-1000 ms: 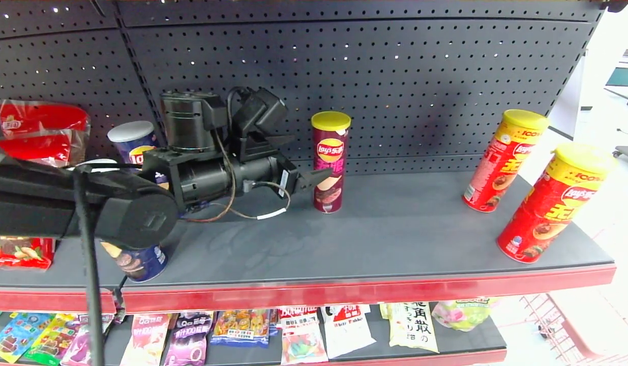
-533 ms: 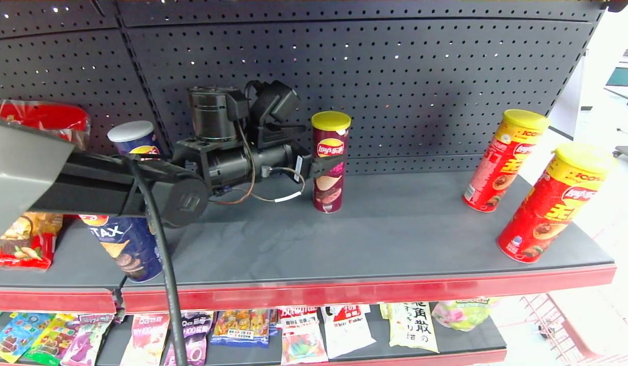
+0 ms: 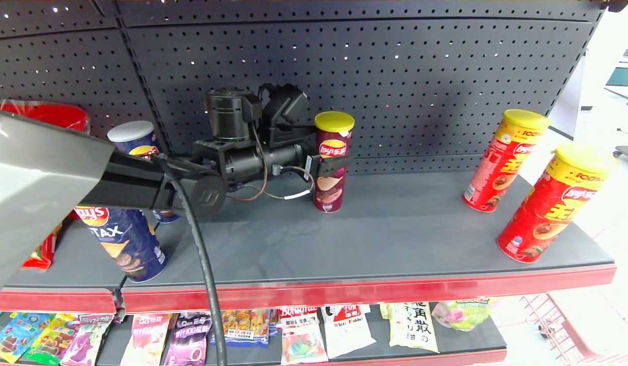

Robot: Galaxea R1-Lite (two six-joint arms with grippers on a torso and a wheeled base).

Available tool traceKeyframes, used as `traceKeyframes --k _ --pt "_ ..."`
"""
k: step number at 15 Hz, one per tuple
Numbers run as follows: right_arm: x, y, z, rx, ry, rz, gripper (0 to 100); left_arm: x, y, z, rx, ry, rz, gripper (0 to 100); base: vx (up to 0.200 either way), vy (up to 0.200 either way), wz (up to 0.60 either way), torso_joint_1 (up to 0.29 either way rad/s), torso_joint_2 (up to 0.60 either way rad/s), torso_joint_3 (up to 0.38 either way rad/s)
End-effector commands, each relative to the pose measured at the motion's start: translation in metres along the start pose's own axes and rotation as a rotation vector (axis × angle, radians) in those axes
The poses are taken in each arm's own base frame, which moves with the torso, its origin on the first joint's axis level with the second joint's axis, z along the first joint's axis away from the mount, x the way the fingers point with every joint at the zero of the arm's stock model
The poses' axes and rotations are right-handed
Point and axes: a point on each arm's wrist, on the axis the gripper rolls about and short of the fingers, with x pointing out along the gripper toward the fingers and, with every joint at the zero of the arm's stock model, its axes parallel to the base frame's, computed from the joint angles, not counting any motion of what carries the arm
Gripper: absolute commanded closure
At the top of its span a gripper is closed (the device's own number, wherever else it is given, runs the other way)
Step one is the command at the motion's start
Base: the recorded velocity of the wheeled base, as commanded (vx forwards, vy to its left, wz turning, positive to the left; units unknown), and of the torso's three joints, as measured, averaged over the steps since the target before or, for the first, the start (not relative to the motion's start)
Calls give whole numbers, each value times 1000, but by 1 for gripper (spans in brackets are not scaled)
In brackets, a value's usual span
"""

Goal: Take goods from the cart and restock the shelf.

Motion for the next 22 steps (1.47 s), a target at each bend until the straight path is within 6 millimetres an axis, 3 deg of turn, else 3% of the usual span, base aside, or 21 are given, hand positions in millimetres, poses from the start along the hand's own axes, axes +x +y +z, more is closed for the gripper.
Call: traceKeyframes --k 1,5,9,21,22 --pt "0 0 1 -2 0 0 100 8 4 -3 4 -10 -10 0 0 0 0 0 0 0" --pt "0 0 2 -2 -2 -5 100 18 9 -9 5 -16 -6 0 0 0 0 0 0 0" --pt "0 0 1 -1 0 -9 100 15 25 -16 2 -11 10 0 0 0 0 0 0 0" --pt "0 0 2 -1 4 -13 100 41 37 -20 21 -63 -49 0 0 0 0 0 0 0" --pt "0 -1 2 -1 2 -14 100 44 38 -21 23 -67 -49 100 0 0 0 0 0 0"
